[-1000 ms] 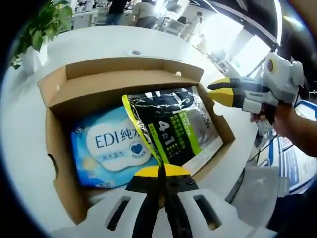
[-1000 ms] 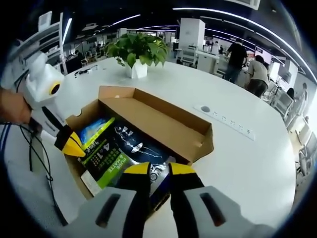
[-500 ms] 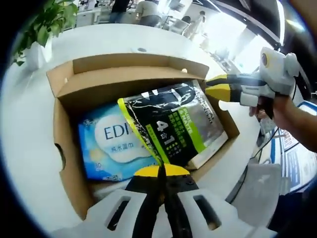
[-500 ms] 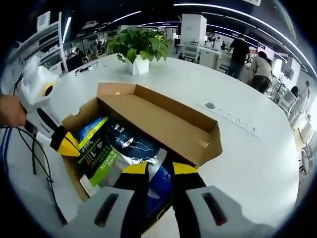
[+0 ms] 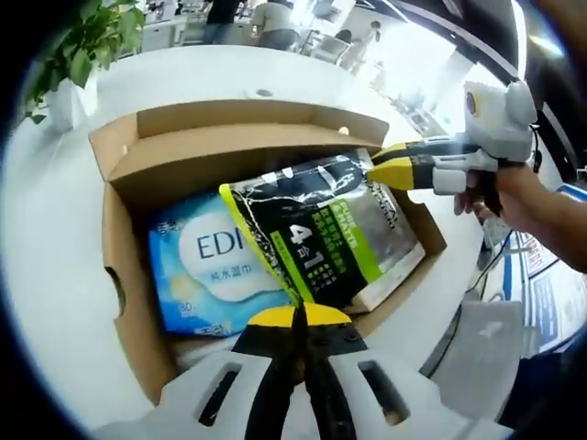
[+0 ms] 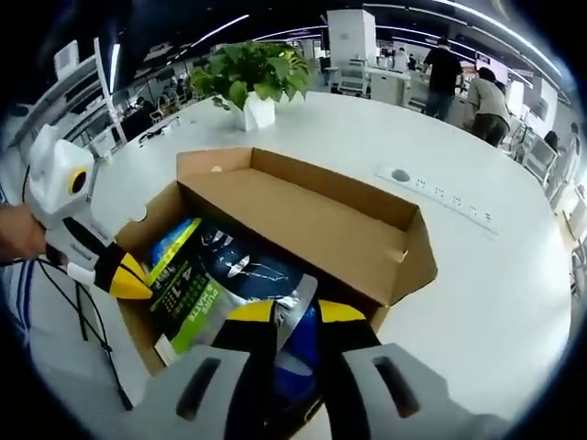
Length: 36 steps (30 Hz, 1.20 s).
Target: Operate the shoe box by opening the lid, removing the specified soft item, and placing it in the target area until the item is outside and the box remains undamaged.
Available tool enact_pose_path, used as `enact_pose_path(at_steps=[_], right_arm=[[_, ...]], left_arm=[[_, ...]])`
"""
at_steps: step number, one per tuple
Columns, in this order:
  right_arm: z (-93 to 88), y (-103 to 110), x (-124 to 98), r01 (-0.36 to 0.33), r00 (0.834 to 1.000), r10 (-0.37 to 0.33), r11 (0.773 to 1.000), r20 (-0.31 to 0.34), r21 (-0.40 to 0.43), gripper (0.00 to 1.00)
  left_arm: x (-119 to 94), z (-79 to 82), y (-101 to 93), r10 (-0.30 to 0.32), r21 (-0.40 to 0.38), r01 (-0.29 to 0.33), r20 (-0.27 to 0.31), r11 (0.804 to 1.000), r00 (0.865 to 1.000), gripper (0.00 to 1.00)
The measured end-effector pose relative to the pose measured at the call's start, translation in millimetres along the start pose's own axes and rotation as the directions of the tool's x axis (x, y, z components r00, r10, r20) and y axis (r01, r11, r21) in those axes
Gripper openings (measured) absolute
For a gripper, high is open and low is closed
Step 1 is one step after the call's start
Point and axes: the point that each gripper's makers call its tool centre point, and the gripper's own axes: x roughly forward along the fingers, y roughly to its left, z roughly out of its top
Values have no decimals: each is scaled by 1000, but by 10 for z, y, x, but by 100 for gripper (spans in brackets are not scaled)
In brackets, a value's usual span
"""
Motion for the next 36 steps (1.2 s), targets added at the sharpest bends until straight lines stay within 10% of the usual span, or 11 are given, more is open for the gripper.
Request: enact_pose_path(at_steps=[36], right_arm=[[106,60,-70,-58,998,54,990,31,129,0]], left_arm=[[-127,72,-2,15,13,-15,27,1000,1000,0]])
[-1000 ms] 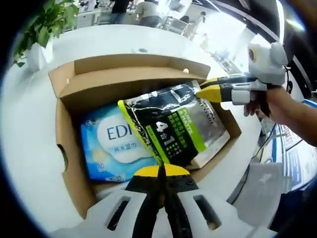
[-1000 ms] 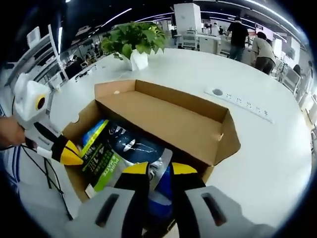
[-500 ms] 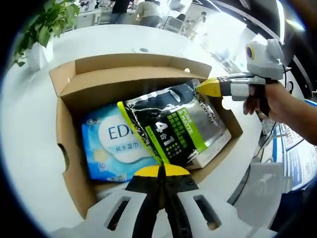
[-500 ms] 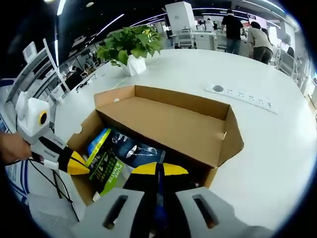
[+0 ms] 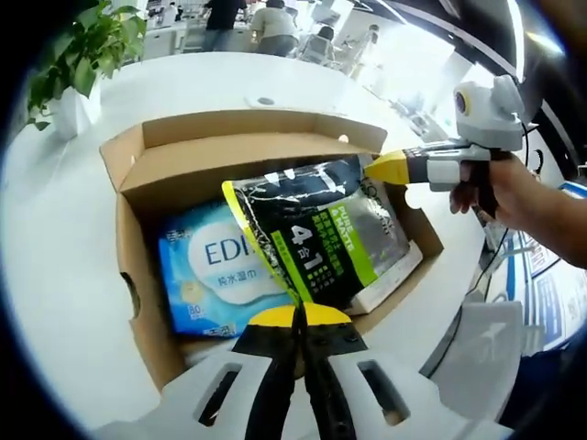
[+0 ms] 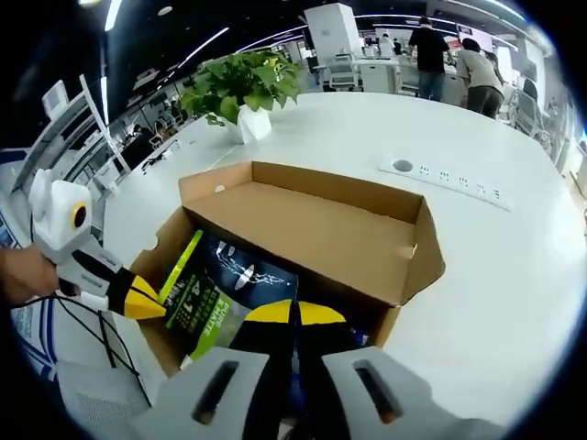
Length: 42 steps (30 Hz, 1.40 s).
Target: Operate the shoe box by opening the lid, removing the specified soft item, and placing it in the target area until the item is outside and the box remains undamaged.
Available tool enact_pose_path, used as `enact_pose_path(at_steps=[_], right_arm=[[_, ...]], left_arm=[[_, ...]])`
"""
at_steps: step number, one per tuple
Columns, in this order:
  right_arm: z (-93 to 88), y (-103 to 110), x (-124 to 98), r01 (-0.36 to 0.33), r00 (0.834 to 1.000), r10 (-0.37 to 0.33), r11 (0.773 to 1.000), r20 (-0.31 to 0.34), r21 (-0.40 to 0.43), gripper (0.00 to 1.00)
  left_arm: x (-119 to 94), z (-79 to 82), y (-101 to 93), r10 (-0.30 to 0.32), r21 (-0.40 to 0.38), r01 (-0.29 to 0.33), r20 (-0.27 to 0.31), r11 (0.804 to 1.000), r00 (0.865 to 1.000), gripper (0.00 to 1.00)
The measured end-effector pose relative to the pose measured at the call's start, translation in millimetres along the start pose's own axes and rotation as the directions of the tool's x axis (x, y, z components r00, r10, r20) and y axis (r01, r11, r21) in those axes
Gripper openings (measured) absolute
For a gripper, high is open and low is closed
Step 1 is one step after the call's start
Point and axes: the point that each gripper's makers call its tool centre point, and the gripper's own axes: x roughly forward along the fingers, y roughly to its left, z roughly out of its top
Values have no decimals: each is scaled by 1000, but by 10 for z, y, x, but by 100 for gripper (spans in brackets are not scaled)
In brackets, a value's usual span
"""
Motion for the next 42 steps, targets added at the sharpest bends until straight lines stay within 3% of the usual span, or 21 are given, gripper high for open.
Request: enact_pose_path(at_steps=[11,24,32,42], right_arm=[[144,43,-241,3,999,-3,1000,37,10,0],[284,-3,-650,36,996,-37,999,84,23,0],[310,-100,-891,62,993,-65,998,102,27,0],[279,-396,-1136,103,988,-106,994,111,38,0]], left_arm=[[-182,134,-122,3,26,-4,40,1000,999,0],[-391,408,-447,-24,82,16,97,997,995,0],[-370,484,-677,-46,114,35,104,993,993,0],[-241,606,-978,-82,157,66,97,985,992,0]])
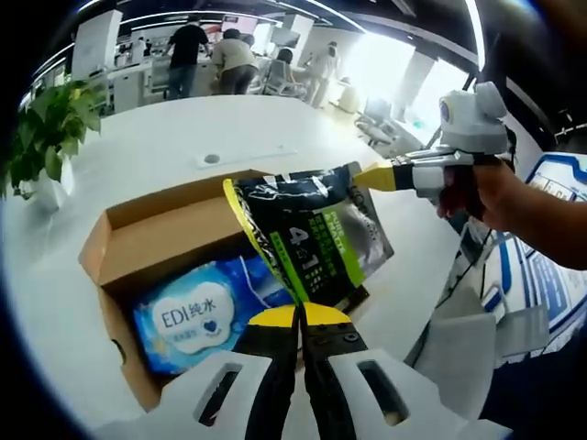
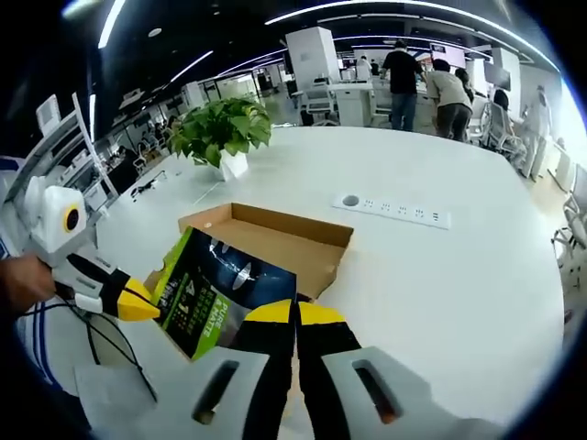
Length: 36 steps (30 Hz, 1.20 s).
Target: Operate the shoe box by opening the lid, removing the specified soft item, and placing it in the target area until the item is outside and the box remains undamaged.
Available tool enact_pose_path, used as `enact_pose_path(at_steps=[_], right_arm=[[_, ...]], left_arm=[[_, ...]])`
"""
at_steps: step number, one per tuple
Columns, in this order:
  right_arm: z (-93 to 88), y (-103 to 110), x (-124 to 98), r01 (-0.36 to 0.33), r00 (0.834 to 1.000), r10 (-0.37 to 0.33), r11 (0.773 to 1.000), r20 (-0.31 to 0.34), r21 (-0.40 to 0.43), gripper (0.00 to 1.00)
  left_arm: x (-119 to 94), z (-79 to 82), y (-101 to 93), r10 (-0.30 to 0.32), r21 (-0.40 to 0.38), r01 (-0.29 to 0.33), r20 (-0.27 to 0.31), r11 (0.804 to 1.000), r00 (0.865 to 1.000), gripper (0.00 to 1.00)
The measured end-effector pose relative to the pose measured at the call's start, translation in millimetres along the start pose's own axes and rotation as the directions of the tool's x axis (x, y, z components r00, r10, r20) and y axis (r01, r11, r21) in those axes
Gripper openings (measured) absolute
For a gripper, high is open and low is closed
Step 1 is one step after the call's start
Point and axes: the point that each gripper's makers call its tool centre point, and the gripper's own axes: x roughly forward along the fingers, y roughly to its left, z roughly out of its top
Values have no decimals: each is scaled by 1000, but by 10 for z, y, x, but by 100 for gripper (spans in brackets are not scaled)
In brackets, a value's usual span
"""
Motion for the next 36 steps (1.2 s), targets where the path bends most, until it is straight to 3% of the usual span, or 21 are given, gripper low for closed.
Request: enact_pose_path(at_steps=[29,36], right_arm=[[-197,-1008,-443,71,997,-71,997,0,40,0],[-259,-1344,-493,81,997,-81,996,-7,49,0]], left_arm=[[795,327,-804,-64,61,68,-58,996,996,0],[1024,395,-968,-72,68,77,-71,995,995,0]])
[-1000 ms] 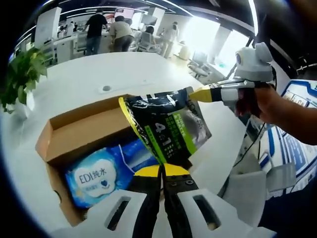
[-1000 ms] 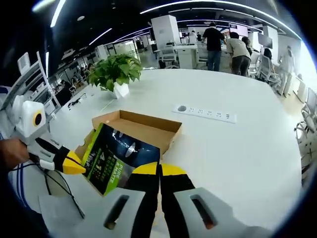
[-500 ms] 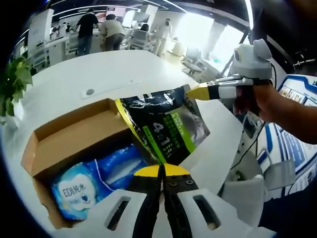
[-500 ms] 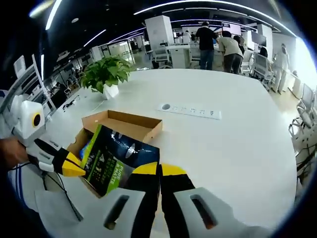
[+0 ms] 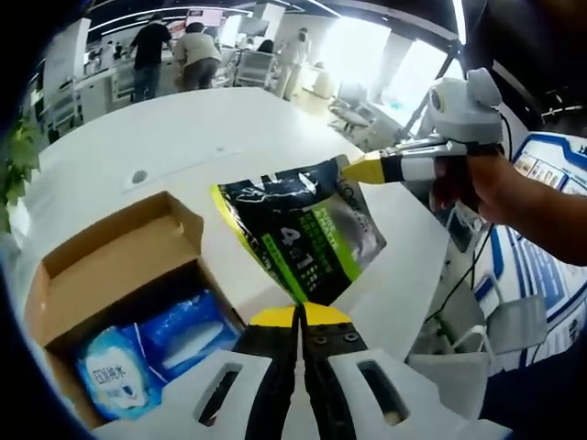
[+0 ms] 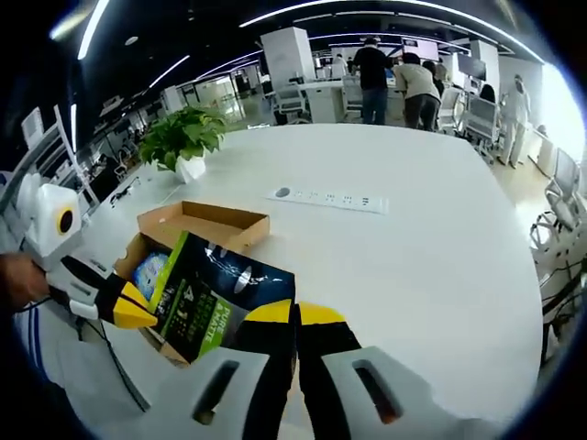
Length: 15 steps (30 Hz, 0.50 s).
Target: Operate the shoe box by opening the lid, removing the specified soft item, and placing it in the target area until the item is outside and the box remains undamaged.
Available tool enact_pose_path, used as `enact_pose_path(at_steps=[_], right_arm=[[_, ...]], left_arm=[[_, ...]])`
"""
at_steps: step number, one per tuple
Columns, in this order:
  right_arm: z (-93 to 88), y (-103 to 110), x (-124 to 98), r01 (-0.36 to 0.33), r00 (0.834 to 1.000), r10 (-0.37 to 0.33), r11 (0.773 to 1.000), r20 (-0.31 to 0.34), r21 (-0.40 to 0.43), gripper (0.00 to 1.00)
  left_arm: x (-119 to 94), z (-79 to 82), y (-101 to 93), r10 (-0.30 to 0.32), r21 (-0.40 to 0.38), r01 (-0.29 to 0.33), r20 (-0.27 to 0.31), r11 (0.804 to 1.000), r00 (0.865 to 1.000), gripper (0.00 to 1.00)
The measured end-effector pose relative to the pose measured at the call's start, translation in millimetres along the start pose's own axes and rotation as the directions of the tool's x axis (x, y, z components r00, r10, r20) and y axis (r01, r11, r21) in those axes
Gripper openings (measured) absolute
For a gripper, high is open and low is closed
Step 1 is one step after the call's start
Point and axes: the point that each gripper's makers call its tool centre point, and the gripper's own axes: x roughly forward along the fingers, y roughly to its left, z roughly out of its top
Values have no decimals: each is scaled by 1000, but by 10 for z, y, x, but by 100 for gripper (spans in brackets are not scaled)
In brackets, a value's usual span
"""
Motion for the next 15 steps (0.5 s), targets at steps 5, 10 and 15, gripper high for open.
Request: enact_pose_path(at_steps=[5,10,15], right_arm=[[-48,-152,-11,5,1000,-5,1000,-4,14,0],[-79,-266,-3,2,1000,-2,1000,-12,17,0],[-134,-369,76,-1,1000,2,1000,-25,19,0]], left_arm=[[131,41,-64,1,1,-1,-12,1000,1000,0],[248,57,-87,1,-3,-1,-19,1000,1000,0],[385,53,-80,5,-9,-5,-35,1000,999,0]])
